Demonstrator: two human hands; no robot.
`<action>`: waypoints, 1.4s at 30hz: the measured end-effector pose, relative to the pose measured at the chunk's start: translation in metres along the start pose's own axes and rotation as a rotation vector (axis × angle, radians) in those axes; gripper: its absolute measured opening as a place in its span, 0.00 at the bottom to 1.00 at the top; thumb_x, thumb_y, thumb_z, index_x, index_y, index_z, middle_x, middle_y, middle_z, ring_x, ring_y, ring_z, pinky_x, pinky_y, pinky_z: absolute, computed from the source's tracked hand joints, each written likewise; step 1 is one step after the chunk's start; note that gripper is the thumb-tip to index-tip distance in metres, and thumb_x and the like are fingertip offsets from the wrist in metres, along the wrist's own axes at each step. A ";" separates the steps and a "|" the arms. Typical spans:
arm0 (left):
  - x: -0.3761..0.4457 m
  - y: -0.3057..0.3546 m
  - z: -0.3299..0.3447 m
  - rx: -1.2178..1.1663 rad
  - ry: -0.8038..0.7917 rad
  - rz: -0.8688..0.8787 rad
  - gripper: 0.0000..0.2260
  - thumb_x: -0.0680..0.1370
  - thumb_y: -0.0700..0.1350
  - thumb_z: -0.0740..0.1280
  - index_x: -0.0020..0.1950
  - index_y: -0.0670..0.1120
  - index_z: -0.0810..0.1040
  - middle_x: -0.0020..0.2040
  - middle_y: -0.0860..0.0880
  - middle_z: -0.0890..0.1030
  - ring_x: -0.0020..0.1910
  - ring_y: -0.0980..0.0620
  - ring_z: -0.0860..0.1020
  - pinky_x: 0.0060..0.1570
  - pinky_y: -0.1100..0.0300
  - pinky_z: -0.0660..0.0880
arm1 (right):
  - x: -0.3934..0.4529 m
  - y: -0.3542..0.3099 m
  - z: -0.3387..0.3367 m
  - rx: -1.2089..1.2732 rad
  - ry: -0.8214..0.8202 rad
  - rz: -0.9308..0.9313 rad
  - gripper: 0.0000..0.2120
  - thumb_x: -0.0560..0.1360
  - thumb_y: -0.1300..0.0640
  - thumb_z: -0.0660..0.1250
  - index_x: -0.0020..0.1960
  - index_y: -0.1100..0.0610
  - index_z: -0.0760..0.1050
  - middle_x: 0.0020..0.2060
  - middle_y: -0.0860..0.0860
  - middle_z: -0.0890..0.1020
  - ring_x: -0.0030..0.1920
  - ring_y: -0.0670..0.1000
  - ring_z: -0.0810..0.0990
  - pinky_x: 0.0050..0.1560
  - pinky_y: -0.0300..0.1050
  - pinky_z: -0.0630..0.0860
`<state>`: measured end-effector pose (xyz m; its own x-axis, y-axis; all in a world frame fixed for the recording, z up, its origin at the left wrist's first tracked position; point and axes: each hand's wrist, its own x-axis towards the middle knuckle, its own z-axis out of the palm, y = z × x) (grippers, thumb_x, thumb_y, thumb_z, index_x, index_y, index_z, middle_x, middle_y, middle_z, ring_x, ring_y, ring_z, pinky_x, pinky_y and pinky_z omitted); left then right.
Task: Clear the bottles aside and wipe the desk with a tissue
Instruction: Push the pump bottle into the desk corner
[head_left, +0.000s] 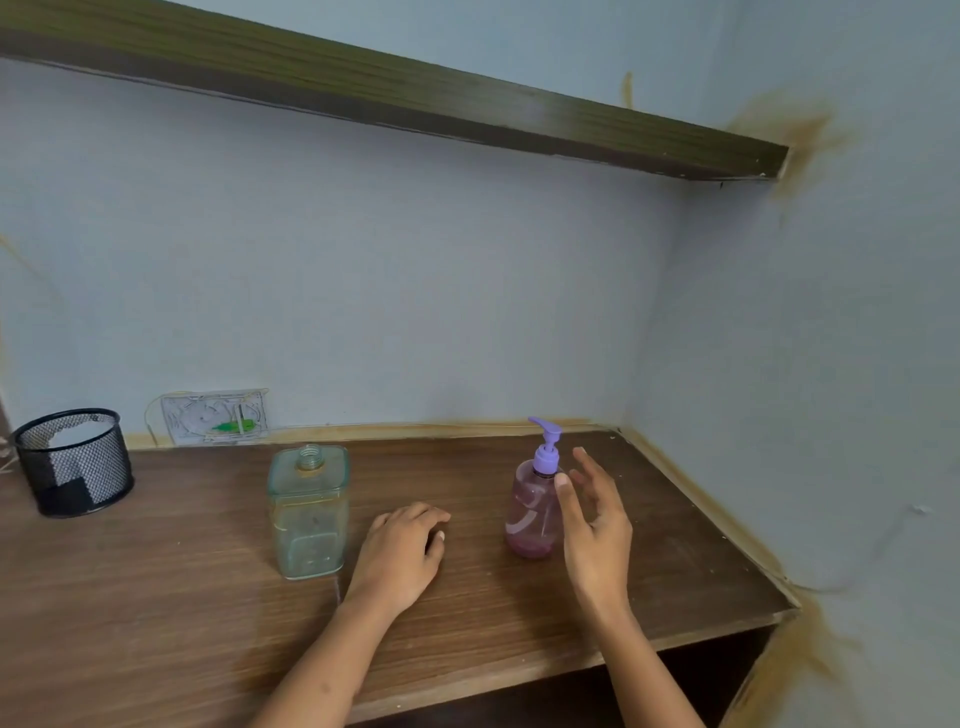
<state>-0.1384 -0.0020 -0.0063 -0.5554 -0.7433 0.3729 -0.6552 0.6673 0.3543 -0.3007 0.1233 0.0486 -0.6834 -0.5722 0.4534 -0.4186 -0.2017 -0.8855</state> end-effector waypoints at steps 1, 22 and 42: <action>0.000 0.001 0.000 -0.004 0.007 0.017 0.15 0.82 0.49 0.57 0.67 0.55 0.72 0.66 0.60 0.73 0.66 0.60 0.70 0.67 0.62 0.60 | -0.001 0.003 -0.001 0.003 0.000 0.017 0.19 0.77 0.48 0.65 0.67 0.45 0.72 0.63 0.46 0.77 0.62 0.41 0.75 0.59 0.37 0.73; 0.012 0.093 0.008 -1.288 -0.454 -0.168 0.55 0.57 0.83 0.52 0.77 0.54 0.52 0.78 0.58 0.53 0.76 0.61 0.54 0.72 0.63 0.53 | 0.009 0.033 -0.010 0.211 -0.067 0.318 0.24 0.69 0.65 0.74 0.63 0.55 0.76 0.53 0.48 0.85 0.54 0.43 0.82 0.59 0.43 0.76; 0.191 0.168 0.077 -1.222 -0.496 -0.127 0.59 0.53 0.85 0.44 0.78 0.55 0.56 0.78 0.54 0.58 0.77 0.54 0.54 0.76 0.45 0.46 | 0.197 0.099 -0.045 0.094 0.013 0.409 0.20 0.72 0.68 0.58 0.57 0.51 0.76 0.55 0.52 0.81 0.56 0.52 0.79 0.61 0.54 0.75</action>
<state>-0.3937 -0.0352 0.0586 -0.8233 -0.5672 0.0213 0.0186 0.0106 0.9998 -0.5036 0.0262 0.0545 -0.7895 -0.6104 0.0631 -0.0552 -0.0318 -0.9980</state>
